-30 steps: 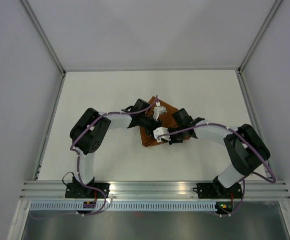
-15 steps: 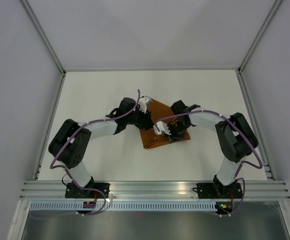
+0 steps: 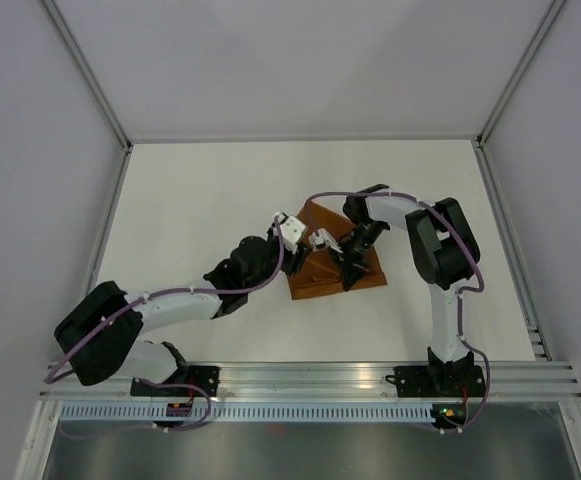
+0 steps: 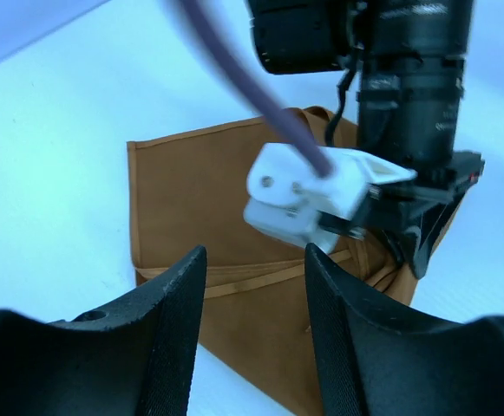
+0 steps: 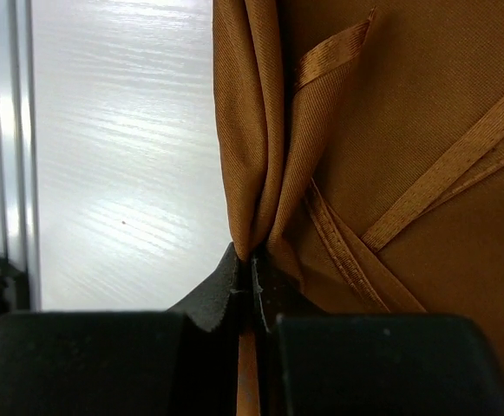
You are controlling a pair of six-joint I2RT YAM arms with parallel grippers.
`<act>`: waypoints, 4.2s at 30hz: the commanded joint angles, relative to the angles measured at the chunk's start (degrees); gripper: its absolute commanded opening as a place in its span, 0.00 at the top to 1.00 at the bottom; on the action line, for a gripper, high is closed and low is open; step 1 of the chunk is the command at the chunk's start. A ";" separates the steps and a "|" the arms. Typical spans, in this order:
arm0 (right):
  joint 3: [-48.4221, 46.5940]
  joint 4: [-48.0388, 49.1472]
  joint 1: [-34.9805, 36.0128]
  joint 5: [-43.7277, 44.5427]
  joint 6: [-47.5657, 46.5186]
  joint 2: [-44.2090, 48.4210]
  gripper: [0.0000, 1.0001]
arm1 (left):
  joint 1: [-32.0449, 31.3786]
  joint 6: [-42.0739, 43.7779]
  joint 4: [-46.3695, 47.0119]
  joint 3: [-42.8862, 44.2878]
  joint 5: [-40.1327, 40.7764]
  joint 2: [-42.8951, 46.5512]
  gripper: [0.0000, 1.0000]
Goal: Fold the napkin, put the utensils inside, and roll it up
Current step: Roll the napkin with the utensil
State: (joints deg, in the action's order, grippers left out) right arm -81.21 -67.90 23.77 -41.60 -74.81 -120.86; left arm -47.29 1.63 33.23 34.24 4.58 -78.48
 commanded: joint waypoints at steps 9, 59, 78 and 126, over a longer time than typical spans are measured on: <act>-4.04 -2.68 0.31 2.93 0.88 -9.04 0.99 | -17.13 22.98 9.72 -0.48 14.83 -6.51 0.41; -7.56 -3.64 0.22 3.46 3.70 -12.65 1.00 | -12.04 22.63 -28.03 19.90 -18.63 -30.15 0.45; -8.17 -4.17 0.22 3.46 4.14 -13.35 1.00 | -12.74 22.63 -7.76 7.70 -5.02 -20.15 0.41; -10.64 -5.75 0.22 3.72 5.37 -15.46 1.00 | -11.95 20.79 -25.57 19.20 -20.48 -30.94 0.76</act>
State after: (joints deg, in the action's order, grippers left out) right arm -91.33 -83.79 23.51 -43.09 -66.63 -133.62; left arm -59.70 24.64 14.72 52.01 -12.03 -105.84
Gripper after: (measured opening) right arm 0.076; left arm 0.296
